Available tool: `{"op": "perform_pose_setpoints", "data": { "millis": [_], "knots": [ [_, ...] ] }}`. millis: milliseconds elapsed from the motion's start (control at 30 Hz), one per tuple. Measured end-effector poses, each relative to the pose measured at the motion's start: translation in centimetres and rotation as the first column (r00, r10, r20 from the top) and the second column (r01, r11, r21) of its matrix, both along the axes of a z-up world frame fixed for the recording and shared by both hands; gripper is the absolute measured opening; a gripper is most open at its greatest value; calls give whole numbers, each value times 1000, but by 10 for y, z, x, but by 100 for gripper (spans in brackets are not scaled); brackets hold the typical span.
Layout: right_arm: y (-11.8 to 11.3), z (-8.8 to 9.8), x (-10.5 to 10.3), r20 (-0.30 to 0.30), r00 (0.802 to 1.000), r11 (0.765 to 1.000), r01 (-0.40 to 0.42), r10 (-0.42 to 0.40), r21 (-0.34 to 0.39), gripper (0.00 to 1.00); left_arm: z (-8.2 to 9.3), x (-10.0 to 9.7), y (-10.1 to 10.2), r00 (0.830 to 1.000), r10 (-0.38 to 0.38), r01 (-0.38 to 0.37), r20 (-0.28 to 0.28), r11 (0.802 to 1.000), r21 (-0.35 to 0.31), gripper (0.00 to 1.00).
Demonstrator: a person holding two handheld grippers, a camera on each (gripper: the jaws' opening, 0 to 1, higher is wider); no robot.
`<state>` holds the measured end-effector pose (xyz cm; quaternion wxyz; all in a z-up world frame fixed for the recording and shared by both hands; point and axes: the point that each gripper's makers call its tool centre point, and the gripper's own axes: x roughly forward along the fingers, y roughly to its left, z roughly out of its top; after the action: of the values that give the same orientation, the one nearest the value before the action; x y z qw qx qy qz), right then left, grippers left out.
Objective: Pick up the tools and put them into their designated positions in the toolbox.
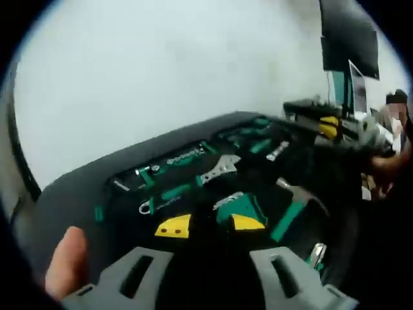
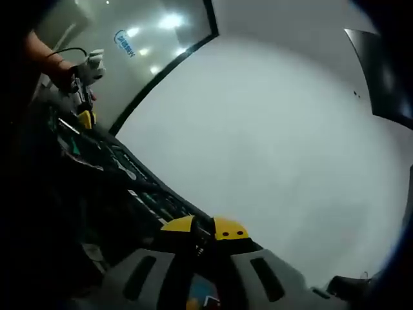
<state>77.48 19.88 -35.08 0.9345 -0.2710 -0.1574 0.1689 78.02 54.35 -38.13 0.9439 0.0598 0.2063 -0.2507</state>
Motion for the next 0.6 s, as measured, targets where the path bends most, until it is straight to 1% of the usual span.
{"op": "perform_pose_setpoints", "data": {
  "millis": [33,67,100,133,167,200,233,267,333,367,400,433,467,500,533,567,600],
  "knots": [
    [1,0,0,0,1000,1000,-1,1,-5,7,-1,-3,0,1000,2,-2,-21,1000,-3,22],
    [2,-1,0,-2,1000,1000,-2,2,-14,7,1,-6,-6,999,7,-7,-38,1000,-6,22],
    [3,-2,-1,-1,1000,1000,-4,4,-17,7,1,-7,-10,999,1,-1,-38,1000,-6,23],
    [3,-1,-1,2,1000,1000,-6,6,-19,7,-1,-12,-26,1000,0,1,-30,1000,19,25],
    [4,-2,-1,2,1000,1000,-7,7,-21,7,-4,-13,-30,999,32,-31,-43,999,26,33],
    [4,-2,-1,1,1000,1000,-7,7,-24,7,-12,-15,-35,995,51,-48,-88,998,38,39],
    [4,-2,-1,2,1000,1000,-6,6,-27,7,-14,-14,-39,994,66,-63,-92,997,33,44],
    [4,-3,-1,2,1000,1000,-2,2,-31,7,-17,-11,-41,991,98,-96,-87,995,27,47],
    [4,-4,0,0,1000,999,5,-5,-42,7,-24,-7,-40,990,116,-114,-78,993,32,47],
    [4,-4,0,1,1000,999,6,-6,-44,7,-31,-5,-35,985,143,-139,-96,989,46,48],
    [4,-4,0,2,1000,999,7,-6,-45,7,-45,-6,-30,971,182,-173,-158,983,66,48],
    [4,-4,0,3,1000,999,6,-6,-44,7,-41,-2,-36,958,221,-239,-182,968,-81,48],
    [4,-4,0,3,1000,999,5,-5,-43,7,-38,2,-37,970,190,-204,-153,975,-82,46],
    [3,-4,0,1,1000,999,7,-7,-43,7,-38,5,-39,970,185,-204,-158,972,-114,38],
    [3,-4,0,1,1000,999,8,-8,-45,7,-38,5,-39,968,180,-202,-175,972,-117,32],
    [3,-4,0,0,1000,999,7,-7,-48,7,-40,5,-40,956,202,-231,-213,965,-121,30],
    [3,-4,-1,1,1000,999,6,-6,-49,7,-41,4,-39,958,198,-216,-206,974,-66,29]
  ]
}}
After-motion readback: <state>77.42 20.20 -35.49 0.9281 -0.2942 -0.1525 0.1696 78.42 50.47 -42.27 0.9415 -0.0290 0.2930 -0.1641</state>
